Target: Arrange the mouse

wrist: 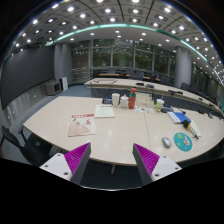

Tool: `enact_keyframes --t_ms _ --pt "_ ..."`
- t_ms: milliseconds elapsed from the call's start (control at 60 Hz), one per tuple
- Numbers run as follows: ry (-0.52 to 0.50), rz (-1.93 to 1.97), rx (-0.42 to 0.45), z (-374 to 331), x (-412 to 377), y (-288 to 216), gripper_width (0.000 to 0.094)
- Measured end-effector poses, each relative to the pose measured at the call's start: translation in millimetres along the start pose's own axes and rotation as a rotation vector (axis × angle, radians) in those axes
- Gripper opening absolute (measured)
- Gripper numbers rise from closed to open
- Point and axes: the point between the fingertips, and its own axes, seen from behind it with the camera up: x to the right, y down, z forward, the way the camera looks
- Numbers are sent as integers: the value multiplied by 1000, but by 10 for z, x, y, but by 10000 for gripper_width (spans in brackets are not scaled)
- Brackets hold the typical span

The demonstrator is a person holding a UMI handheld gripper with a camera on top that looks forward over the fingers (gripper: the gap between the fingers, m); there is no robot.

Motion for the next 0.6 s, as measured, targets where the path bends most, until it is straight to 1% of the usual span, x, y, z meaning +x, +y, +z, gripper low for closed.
enact_keyframes --t_ms 100,183,200,417,450,517,600 --pt "22 19 -22 67 247 149 857" --pt "45 37 -58 254 642 387 856" --pt "53 42 -68 211 618 406 855" --pt "122 75 -158 783 1722 1112 857" --pt "139 72 -166 965 1911 1172 857" --pt "165 65 -169 1106 2380 1345 860" --pt "193 61 -168 1498 2850 1395 862"
